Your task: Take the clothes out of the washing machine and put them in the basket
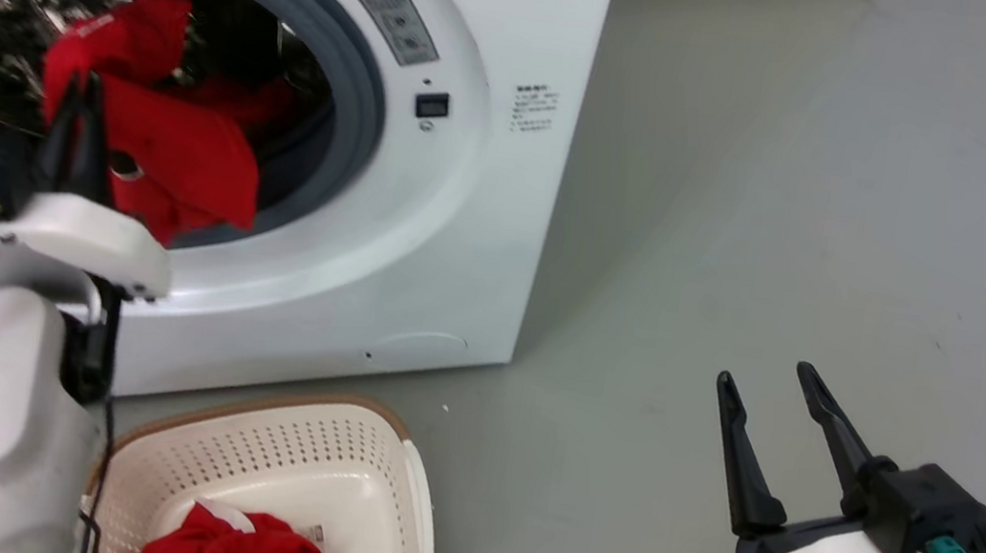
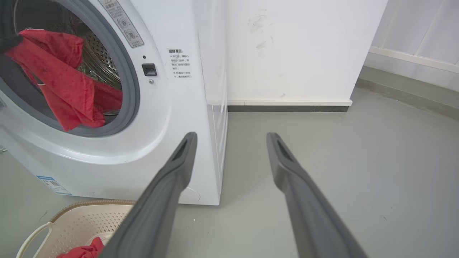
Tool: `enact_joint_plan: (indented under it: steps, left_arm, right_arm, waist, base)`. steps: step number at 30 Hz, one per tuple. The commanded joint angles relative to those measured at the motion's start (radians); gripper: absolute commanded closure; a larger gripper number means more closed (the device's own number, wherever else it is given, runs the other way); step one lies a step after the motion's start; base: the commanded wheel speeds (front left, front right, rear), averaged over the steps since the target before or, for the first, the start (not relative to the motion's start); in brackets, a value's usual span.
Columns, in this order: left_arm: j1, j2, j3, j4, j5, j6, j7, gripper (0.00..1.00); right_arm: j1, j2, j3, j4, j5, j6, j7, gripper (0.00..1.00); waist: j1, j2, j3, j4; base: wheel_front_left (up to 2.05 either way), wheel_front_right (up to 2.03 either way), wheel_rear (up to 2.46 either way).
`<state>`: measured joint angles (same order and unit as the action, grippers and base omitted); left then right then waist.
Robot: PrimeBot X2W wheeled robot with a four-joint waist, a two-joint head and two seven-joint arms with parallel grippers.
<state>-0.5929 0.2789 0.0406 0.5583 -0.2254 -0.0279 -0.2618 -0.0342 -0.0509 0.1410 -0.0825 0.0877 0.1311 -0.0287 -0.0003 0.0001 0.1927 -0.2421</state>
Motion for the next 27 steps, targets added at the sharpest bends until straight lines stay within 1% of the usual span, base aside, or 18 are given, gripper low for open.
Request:
enact_joint_plan:
  steps: [1,8,13,16,23,27]
  left_arm:
    - [0.037,-0.015,-0.005,-0.028,0.009,-0.008,-0.004,1.00]
    - [0.162,-0.078,-0.031,-0.170,0.015,-0.012,-0.004,1.00]
    - [0.235,-0.109,-0.065,-0.297,0.015,-0.009,0.011,1.00]
    - [0.272,-0.118,-0.083,-0.388,0.016,-0.003,0.043,1.00]
    - [0.394,-0.139,-0.119,-0.581,0.002,0.011,0.129,1.00]
    - [0.461,-0.148,-0.124,-0.618,-0.009,0.024,0.155,1.00]
  right_arm:
    - [0.021,0.001,-0.008,-0.010,-0.001,-0.001,0.004,0.00]
    - [0.064,0.002,-0.035,-0.036,-0.007,-0.001,0.030,0.00]
    - [0.097,0.001,-0.057,-0.056,-0.012,-0.001,0.046,0.00]
    - [0.109,0.002,-0.068,-0.069,-0.019,-0.001,0.054,0.00]
    - [0.120,0.002,-0.067,-0.093,-0.026,-0.001,0.068,0.00]
    - [0.105,0.002,-0.058,-0.103,-0.025,-0.001,0.067,0.00]
  waist:
    - [0.0003,-0.0001,-0.051,0.040]
    - [0.0003,-0.0001,-0.130,0.082]
    - [0.0003,-0.0001,-0.166,0.114]
    - [0.0003,-0.0001,-0.170,0.135]
    - [0.0003,-0.0001,-0.163,0.153]
    - [0.0003,-0.0001,-0.125,0.153]
  base:
    - [0.00,0.00,0.00]
    - [0.00,0.00,0.00]
    - [0.00,0.00,0.00]
    - [0.00,0.00,0.00]
    - [0.00,0.00,0.00]
    - [0.00,0.00,0.00]
